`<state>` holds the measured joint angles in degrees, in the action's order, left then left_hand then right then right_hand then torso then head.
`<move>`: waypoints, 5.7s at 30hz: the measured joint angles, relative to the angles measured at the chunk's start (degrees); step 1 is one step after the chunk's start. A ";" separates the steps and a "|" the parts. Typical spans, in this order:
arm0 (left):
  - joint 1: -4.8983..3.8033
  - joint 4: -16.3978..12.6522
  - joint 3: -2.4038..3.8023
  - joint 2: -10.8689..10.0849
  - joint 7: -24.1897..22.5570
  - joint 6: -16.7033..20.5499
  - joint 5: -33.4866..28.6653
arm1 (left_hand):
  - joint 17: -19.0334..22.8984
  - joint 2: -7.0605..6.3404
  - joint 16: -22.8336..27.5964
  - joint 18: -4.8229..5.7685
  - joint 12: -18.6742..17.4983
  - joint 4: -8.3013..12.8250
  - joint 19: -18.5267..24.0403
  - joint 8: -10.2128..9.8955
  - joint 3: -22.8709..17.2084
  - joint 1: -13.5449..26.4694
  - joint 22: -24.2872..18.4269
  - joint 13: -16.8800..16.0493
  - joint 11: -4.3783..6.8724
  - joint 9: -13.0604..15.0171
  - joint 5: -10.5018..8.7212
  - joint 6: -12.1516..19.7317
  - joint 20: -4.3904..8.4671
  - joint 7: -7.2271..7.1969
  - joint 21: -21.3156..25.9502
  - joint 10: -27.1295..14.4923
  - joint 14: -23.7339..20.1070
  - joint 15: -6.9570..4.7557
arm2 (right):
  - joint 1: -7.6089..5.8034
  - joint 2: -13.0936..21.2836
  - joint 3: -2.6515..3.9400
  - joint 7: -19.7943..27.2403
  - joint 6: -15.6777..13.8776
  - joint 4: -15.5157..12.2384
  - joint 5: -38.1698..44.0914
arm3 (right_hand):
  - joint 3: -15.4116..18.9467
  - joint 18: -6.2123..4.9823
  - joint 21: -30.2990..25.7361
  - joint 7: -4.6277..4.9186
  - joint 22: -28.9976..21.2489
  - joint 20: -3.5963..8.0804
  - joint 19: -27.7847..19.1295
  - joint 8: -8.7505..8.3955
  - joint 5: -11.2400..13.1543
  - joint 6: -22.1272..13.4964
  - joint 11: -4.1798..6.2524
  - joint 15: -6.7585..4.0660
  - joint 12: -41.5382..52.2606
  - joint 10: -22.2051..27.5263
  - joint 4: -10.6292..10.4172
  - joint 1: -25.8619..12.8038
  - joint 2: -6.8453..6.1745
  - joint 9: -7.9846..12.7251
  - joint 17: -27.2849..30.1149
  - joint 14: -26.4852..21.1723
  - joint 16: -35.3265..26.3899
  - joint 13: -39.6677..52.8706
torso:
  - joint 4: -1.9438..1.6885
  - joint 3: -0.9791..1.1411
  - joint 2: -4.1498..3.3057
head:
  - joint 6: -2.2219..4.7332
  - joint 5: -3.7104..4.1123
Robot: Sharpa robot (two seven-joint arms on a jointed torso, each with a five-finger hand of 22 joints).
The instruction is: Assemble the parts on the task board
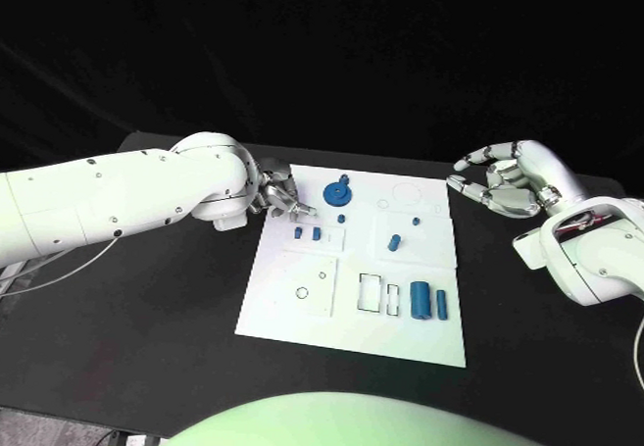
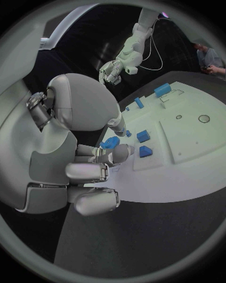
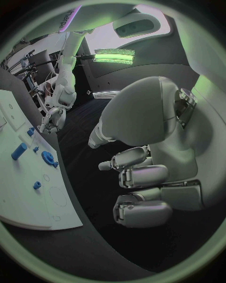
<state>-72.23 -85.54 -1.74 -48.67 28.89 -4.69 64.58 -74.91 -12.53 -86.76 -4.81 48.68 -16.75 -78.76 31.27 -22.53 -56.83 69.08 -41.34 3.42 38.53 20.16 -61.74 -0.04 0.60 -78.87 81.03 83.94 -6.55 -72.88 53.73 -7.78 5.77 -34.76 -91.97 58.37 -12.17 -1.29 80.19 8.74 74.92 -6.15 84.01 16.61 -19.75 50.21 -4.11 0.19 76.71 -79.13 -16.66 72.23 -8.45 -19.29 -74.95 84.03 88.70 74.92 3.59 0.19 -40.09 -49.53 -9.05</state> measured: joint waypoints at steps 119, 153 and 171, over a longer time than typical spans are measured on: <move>3.05 10.45 -1.69 12.72 -26.20 8.34 30.17 | 21.62 -0.05 7.17 -4.94 -27.19 9.10 18.35 -14.22 -6.59 -30.56 -20.41 31.72 -8.65 -18.40 -4.40 8.80 -6.72 7.97 15.15 -21.72 -9.20 7.79 | 0.18 -0.22 0.00 0.67 -0.40 0.07 -0.94 | -0.73 -1.76 -7.42 -0.03 0.03 0.70 -1.14 0.67 -0.21 -0.39 0.22 -0.21 -11.04 7.79 0.07 0.01 -0.01 -0.10 0.02 -0.21 -2.43 -7.24 | -0.05 0.03 0.01 | 1.65 2.80; 3.73 8.22 -1.27 10.85 -27.39 11.35 29.75 | 20.65 0.60 6.07 -4.01 -27.40 10.92 15.27 -14.31 -8.40 -29.24 -15.54 31.74 -7.82 -18.61 -4.73 5.31 -6.72 7.78 11.25 -17.63 -6.85 7.07 | 0.18 -0.23 0.01 0.92 -0.57 0.04 -0.95 | -0.73 -1.76 -7.42 -0.03 0.00 0.71 -1.14 0.67 -0.21 -0.38 0.22 -0.21 -11.04 7.79 0.07 0.01 -0.01 -0.13 0.04 -0.21 -2.44 -7.23 | -0.05 0.05 0.11 | 2.09 2.36; 3.43 2.42 1.04 5.21 -26.90 11.83 29.07 | 20.91 0.39 6.07 -4.02 -27.84 11.08 15.07 -14.35 -8.23 -28.85 -15.35 31.74 -7.62 -18.63 -4.85 4.71 -6.51 7.57 11.03 -17.00 -6.85 7.08 | 0.18 -0.18 0.01 1.02 -0.76 0.04 -0.96 | -0.73 -1.76 -7.41 -0.03 -0.01 0.70 -1.14 0.90 -0.21 -0.39 0.22 -0.42 -11.04 7.79 0.07 0.01 -0.01 -0.12 0.04 0.00 -2.43 -7.23 | -0.14 0.02 0.10 | 2.86 2.03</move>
<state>-68.79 -83.12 -0.70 -43.46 1.99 7.14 93.65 -54.00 -12.15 -80.69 -8.83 20.85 -5.68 -63.69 16.92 -30.76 -85.68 53.74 -9.59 -4.20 19.91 15.31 -57.03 -6.56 8.17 -67.84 64.03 77.09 0.53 -72.70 53.55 -7.77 6.79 -35.52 -91.94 57.41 -12.90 -3.05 72.78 8.71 74.91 -5.45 82.87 17.51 -19.96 49.83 -3.90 -0.23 65.67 -71.34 -16.59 72.24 -8.46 -19.41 -74.91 84.03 86.26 67.69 3.46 0.21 -39.99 -46.68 -7.02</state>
